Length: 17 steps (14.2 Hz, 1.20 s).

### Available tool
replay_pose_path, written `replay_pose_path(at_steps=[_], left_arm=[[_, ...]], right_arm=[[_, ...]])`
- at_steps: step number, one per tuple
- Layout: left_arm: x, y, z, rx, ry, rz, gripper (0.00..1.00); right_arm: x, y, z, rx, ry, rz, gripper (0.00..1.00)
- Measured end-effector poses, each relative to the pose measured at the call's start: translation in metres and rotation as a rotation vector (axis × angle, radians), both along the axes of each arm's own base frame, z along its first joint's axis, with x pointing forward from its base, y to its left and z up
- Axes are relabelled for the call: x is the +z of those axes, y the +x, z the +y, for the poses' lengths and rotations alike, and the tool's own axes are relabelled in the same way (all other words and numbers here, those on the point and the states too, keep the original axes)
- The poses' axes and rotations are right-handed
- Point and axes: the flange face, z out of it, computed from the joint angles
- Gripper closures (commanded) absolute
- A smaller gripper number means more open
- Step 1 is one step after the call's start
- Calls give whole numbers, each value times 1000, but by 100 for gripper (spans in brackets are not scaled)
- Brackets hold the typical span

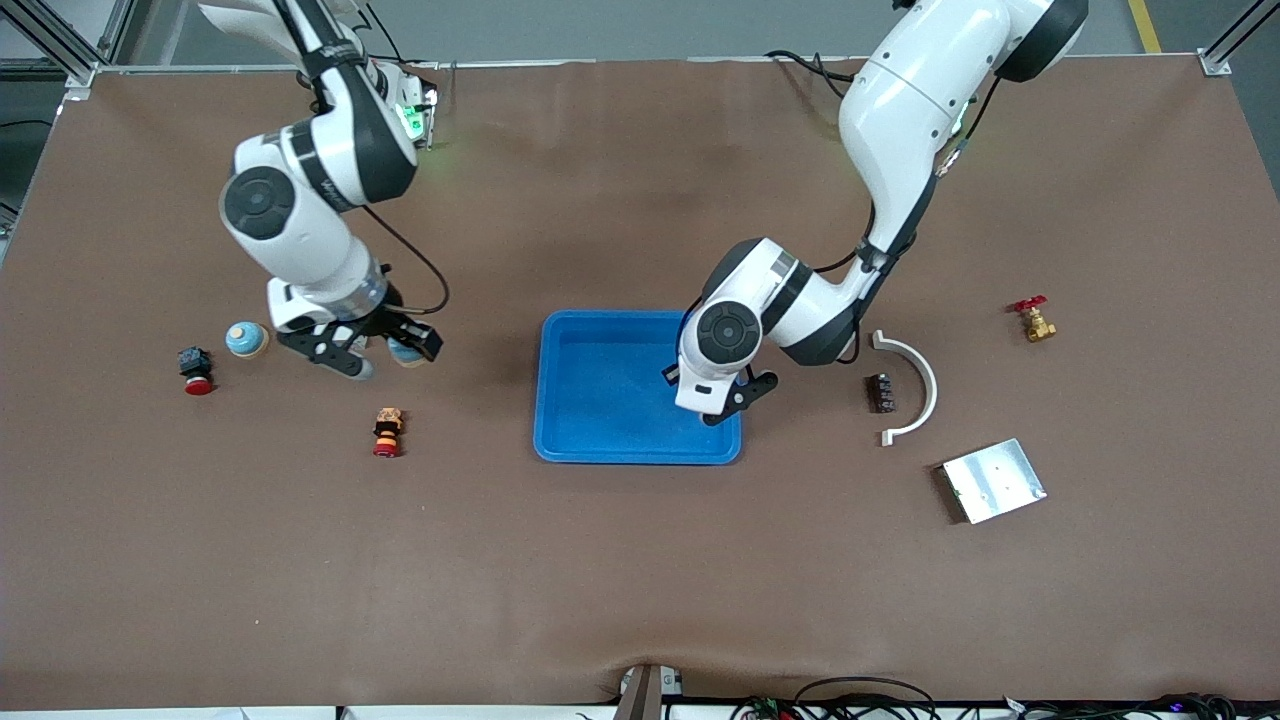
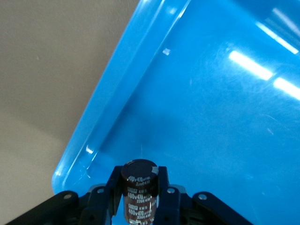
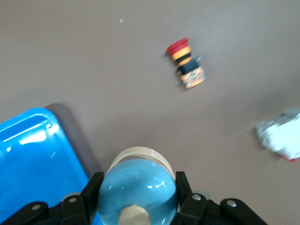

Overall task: Place electrolytic capacitor and blue bell in tray
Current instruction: 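Carry the capacitor and the bell toward the blue tray with both grippers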

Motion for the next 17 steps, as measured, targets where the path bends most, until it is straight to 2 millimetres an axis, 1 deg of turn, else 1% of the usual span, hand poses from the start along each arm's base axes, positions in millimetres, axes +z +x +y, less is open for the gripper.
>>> replay_pose_path(at_steps=[2,5,7,9,11,13,15,16,17], left_arm=[[-5,-1,1,0,4,6,100],[-5,0,2,4,5,5,100],[-5,0,1,11,7,5,100],[-6,-2,0,8,9,7,100],[-9,-4,0,6,13,13,100],[-14,-5,1,5,18,19,100],[-17,-6,1,5,21,23,90],[-18,-6,2,5,22,24,68],[-18,-6,2,5,22,24,39]], right_arm=[[-14,-8,25,-54,2,9,100],[-35,-14,51,-105,-6,32,100],[-45,-15,67,-145,-10,44,100],[-58,-15,86,-191,-16,58,100],[-76,-15,108,-233,-25,74,100],[-94,-12,124,-266,-33,86,100],[-108,-7,137,-294,-29,82,100],[-112,-5,141,-300,-25,77,100],[-113,-3,145,-307,-21,73,100]])
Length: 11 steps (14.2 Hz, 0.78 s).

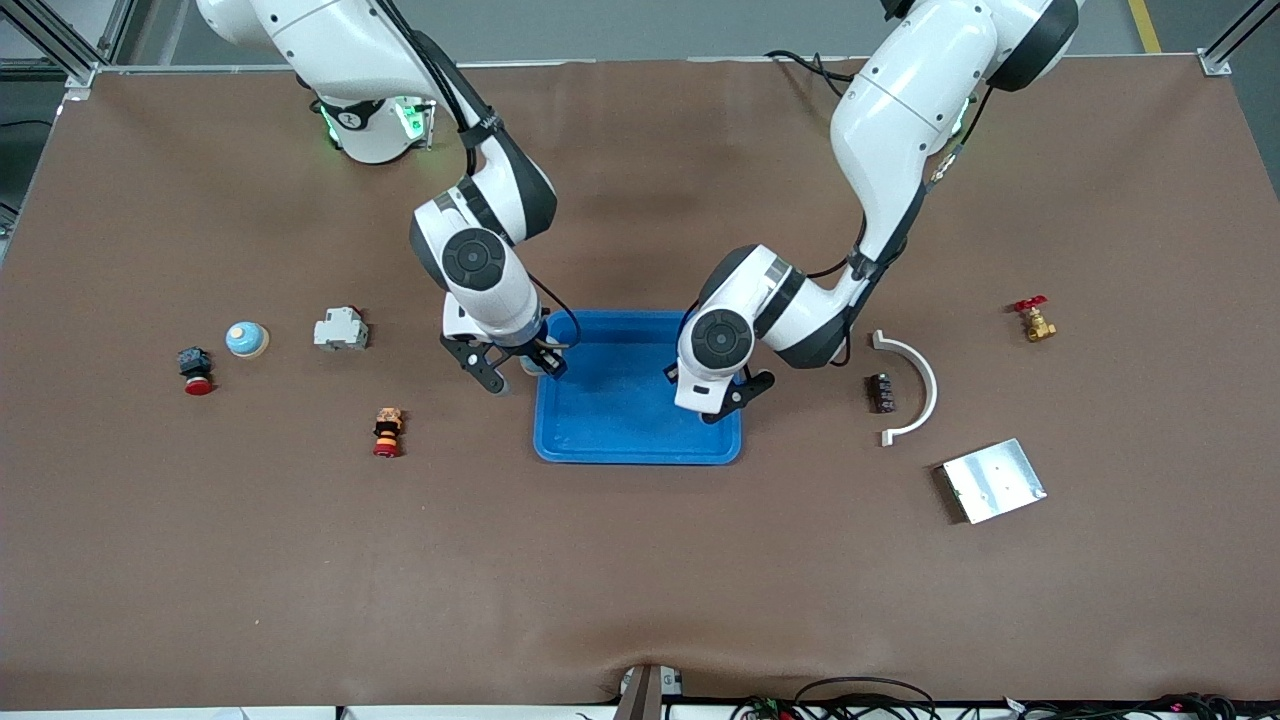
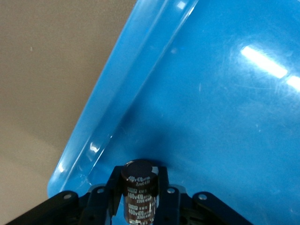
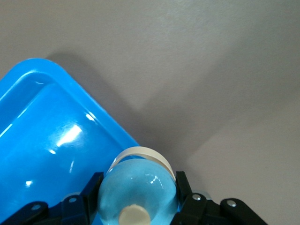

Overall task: Place electrolytic capacitor and blue bell in tray
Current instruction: 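Lower the capacitor and bell into the tray and open both grippers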

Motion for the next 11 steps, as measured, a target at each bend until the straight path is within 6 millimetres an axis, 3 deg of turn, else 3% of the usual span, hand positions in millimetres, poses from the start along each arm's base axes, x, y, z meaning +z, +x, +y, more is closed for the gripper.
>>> replay_pose_path(at_steps=[1,5,7,11], left_arm=[[0,0,0,0,0,0,0],[17,6,-2,0,-5,-12,0],[45,10,-3,-5,-4,-20,0],[124,9,8,-18,25,-22,0]], right_arm=[[1,2,4,-8,3,-5,100],[-1,3,20,-30,9,-11,100],[-8,4,31,-52,9,-10,100],[-27,4,50,-65,5,-3,100]])
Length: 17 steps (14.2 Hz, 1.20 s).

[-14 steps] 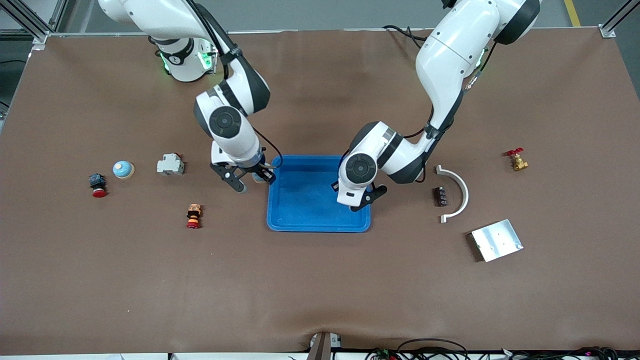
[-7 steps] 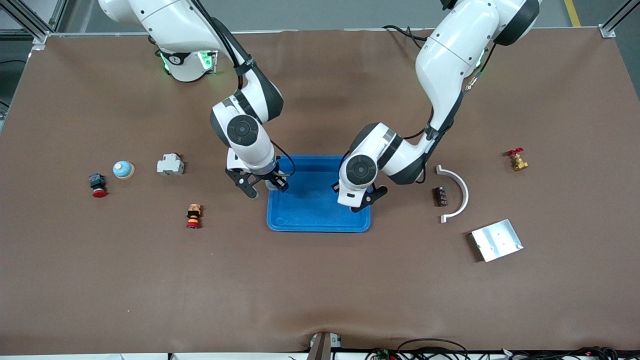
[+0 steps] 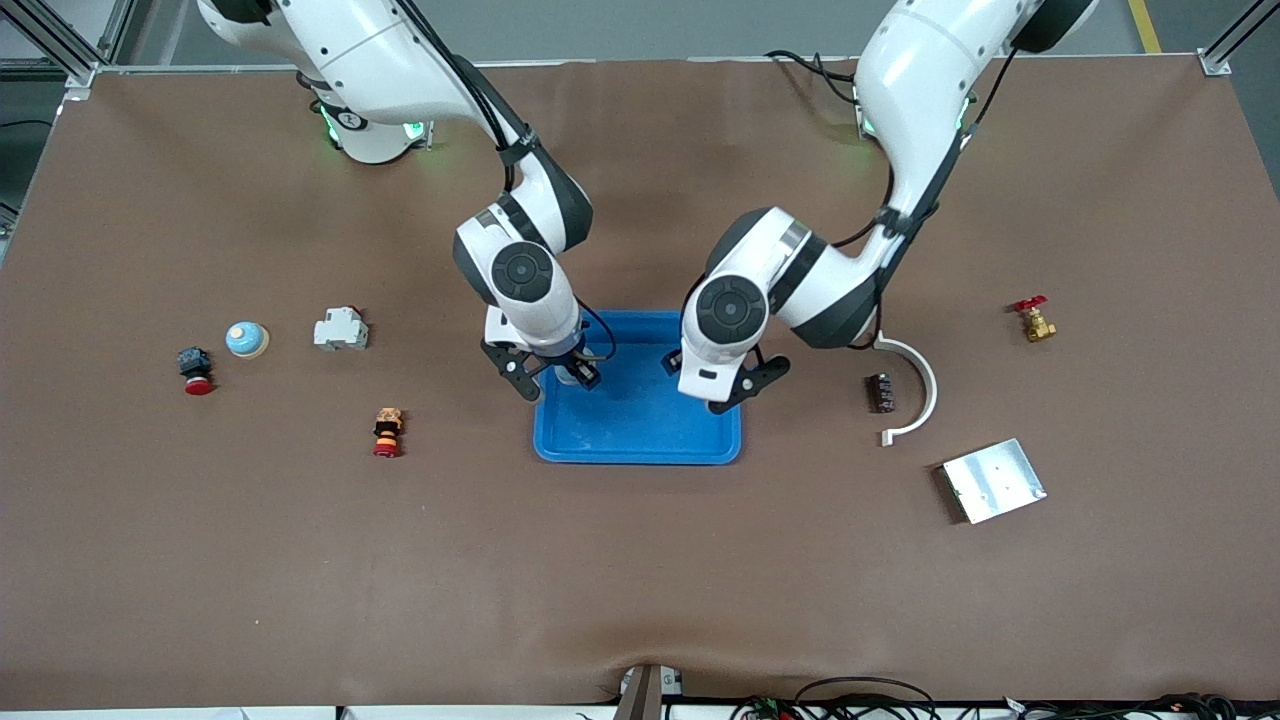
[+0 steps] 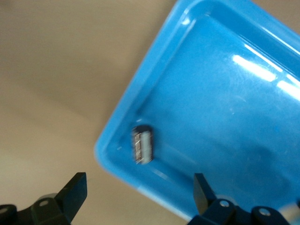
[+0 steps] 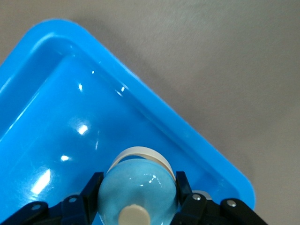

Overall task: Place electrolytic capacitor and blue bell in tray
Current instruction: 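Lower the capacitor and bell into the tray and open both grippers, then move the left gripper to the second capacitor while the right gripper lifts away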

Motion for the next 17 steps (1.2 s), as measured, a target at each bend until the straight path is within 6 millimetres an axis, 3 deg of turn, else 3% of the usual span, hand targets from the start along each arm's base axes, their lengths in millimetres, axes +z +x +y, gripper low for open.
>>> replay_pose_path(at_steps=[4,8,14,17], left_arm=[[75,11,40,-52,-1,-21,0],[126,29,112,-189,-17,-1,0],[180,40,232,-417,-87,-39,0],[191,47,281,-493,-116,-59,0]], right_arm=[[-9,0,4,0,-4,5,100],[-14,-4,12,-5,2,-2,100],[-34,-14,23,4,-9,11,100],[-38,-14,24,5,-10,12,100]])
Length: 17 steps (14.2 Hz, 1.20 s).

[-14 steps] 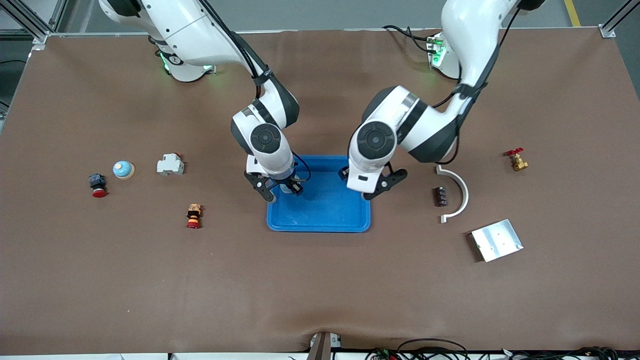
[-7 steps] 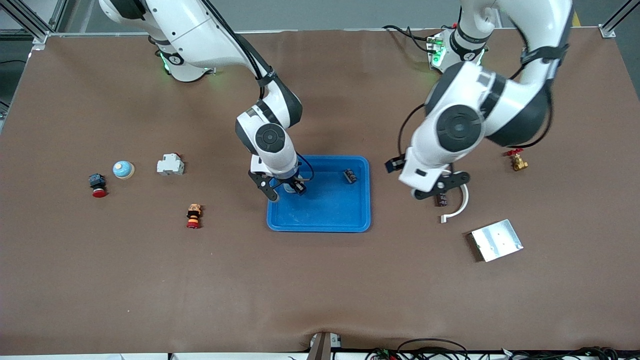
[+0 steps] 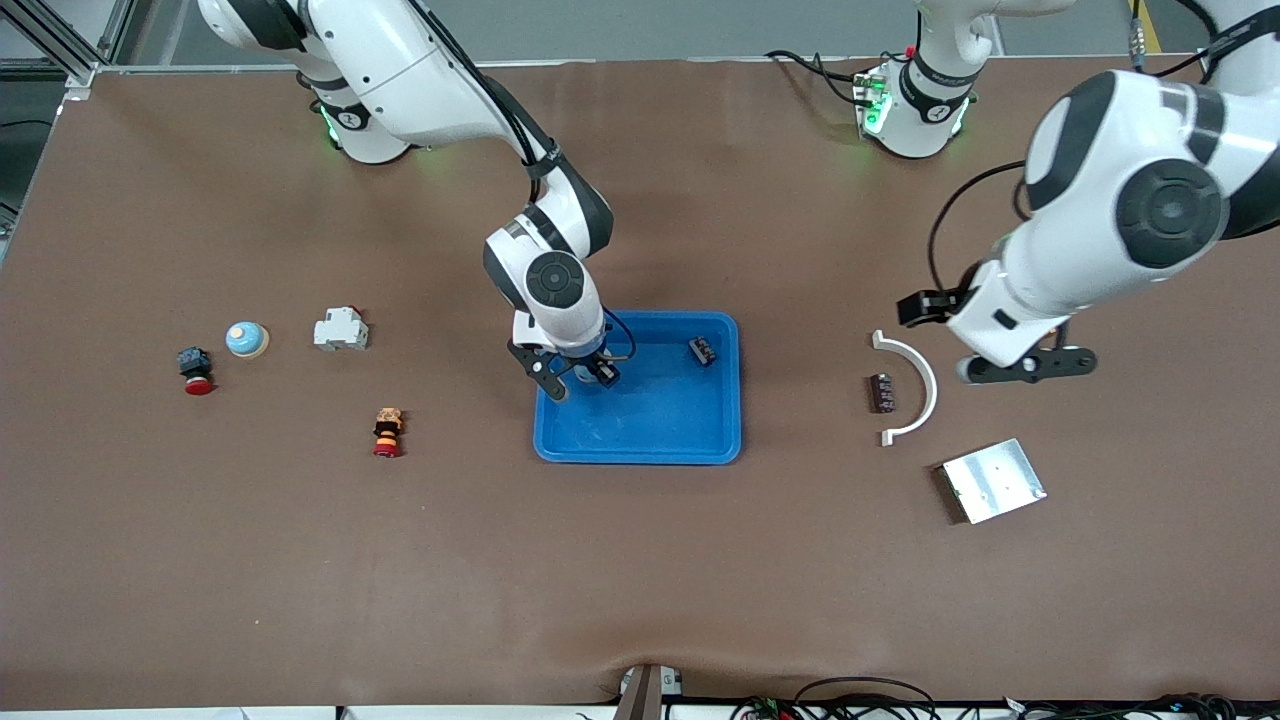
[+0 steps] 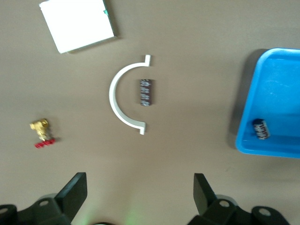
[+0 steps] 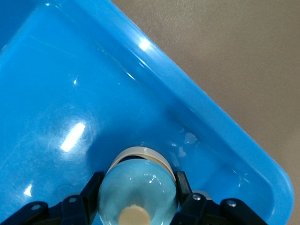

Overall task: Place electrolytic capacitor and blue bell in tray
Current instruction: 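Move the left gripper to the second capacitor while the right gripper lifts away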

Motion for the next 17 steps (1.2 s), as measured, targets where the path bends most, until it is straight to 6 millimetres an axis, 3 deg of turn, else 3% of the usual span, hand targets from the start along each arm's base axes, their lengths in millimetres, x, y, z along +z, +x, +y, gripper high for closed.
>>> replay_pose_path(at_steps=[1,2,3,6,11,17], left_arm=[[-2,4,10,-9,-8,-9,0],[-7,7,16,-11,-15,-28,0],[-15,11,18,-10,-22,-53,0],[-52,13,16,-10,-35,-98,0],[-134,11,15,-14,-42,-113,0],[-211,18,13,-7,-59,-57,0]], right_arm=[[1,0,1,1,6,-8,82],[1,1,2,1,12,-15,10],[1,1,3,1,13,-17,0],[-1,0,4,4,12,-17,0],[2,1,7,7,18,-25,0],[31,19,7,31,-35,20,0]])
